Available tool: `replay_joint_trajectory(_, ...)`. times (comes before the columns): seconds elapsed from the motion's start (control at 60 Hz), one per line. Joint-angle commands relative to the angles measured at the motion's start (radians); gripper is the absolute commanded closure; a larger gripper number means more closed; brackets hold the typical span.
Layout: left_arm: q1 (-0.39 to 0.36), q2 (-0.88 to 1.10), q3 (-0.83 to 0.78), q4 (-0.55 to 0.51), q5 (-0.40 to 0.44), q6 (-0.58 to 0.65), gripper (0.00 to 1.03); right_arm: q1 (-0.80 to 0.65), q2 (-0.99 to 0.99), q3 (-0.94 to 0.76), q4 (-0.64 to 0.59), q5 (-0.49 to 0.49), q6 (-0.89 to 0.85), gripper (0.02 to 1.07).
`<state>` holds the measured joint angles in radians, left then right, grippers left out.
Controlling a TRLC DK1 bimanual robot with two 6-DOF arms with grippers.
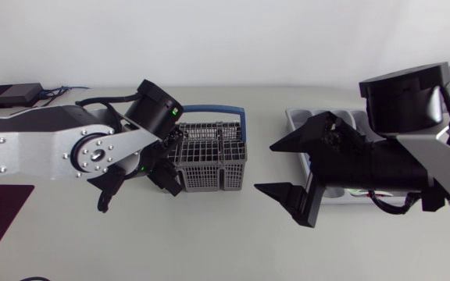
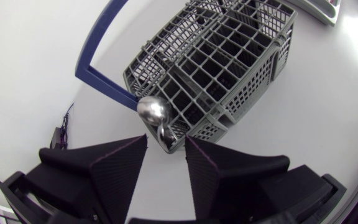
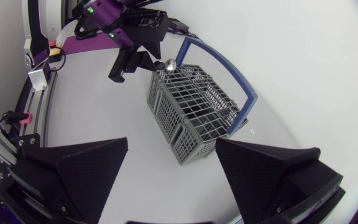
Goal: Unload the cutlery basket into the drawer organizer.
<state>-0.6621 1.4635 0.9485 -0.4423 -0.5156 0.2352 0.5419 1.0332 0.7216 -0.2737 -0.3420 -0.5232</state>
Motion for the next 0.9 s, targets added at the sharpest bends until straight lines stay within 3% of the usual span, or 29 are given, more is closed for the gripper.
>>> replay_joint_trajectory(0.0,0.01,0.026,0.035,0.01,-0.017,-0.022,0.6,0.016,0.01,-0.01,0.011,0.009,0.022,0.06)
replay_joint_trajectory(0.183,0.016,0.047,0.044,0.02,-0.024,-0.022,0.63,0.036,0.01,-0.01,0.014,0.014,0.023,0.06)
replay_joint_trajectory(0.45,0.016,0.078,0.038,0.04,-0.046,-0.023,0.84,0.056,0.011,-0.004,0.027,0.018,0.029,0.06)
replay_joint_trajectory(0.883,0.009,0.047,0.039,0.05,-0.072,-0.013,0.89,0.059,0.022,-0.011,0.047,0.02,0.028,0.06)
